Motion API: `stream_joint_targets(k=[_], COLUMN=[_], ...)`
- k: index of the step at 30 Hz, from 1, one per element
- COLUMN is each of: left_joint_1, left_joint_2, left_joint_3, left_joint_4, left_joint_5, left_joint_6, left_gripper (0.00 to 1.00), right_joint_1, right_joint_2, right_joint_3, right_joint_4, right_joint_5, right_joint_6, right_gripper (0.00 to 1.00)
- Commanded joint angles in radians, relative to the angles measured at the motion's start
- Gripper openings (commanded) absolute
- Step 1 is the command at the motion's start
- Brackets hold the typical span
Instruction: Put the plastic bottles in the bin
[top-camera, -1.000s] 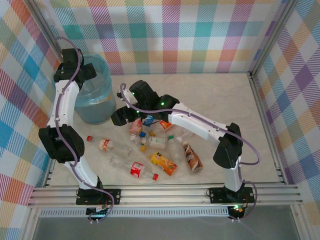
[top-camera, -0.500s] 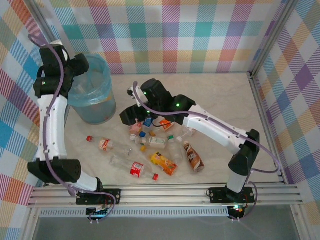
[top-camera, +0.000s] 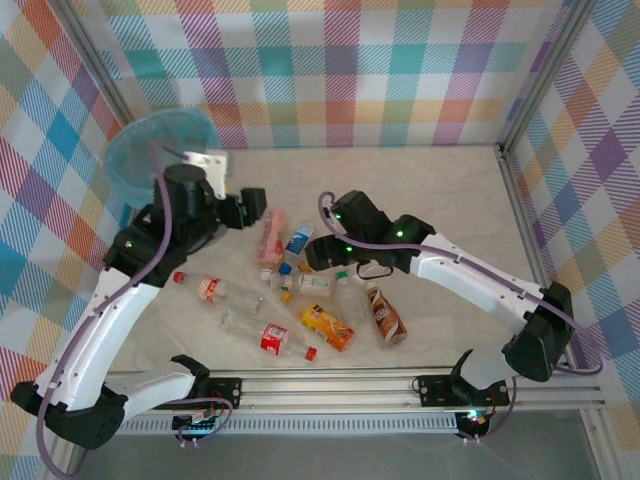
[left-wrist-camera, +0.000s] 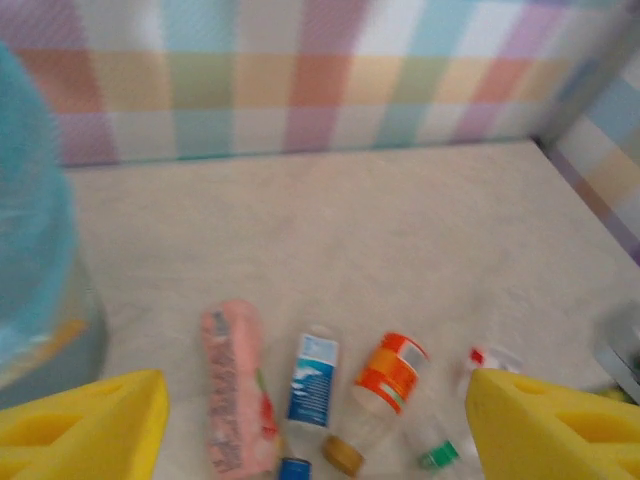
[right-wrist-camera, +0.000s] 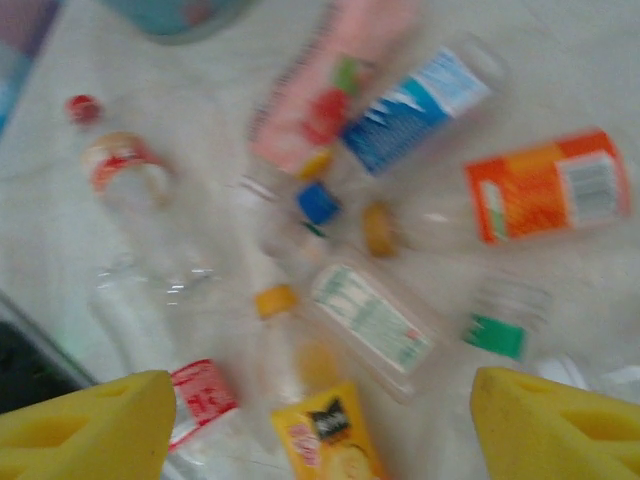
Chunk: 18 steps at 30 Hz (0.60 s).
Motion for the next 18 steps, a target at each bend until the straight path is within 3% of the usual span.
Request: stream_joint_targets(k=[1, 5, 11, 18], left_joint_1=[-0.146, -0.295, -0.363, -0.406], left_joint_2=[-0.017, 0.004, 0.061, 0.169], left_joint_3=[-0.072, -0.202, -0.449, -0.376], left_joint_4=[0.062, 0.153, 0.5, 0.493], left_joint_5=[-0.025, -0.007, 0.139, 0.073], left_joint_6=[0.03, 0.064, 0.026, 0.066], left_gripper=[0.78, 0.8, 0.83, 0.84], right_joint_1=[-0.061, -0.18, -0.282, -0.317], right_joint_2=[-0.078, -0.151, -0.161, -0.008], right_joint_3=[-0.096, -0.265, -0.418, -0.358], right_joint_4=[-0.015, 0.052, 0.204, 0.245], right_joint_5=[0.05, 0.052, 0.072, 0.061], right_joint_6=[0.086, 0.169, 0.223, 0.27], right_gripper=[0.82, 0.87, 0.91, 0.94])
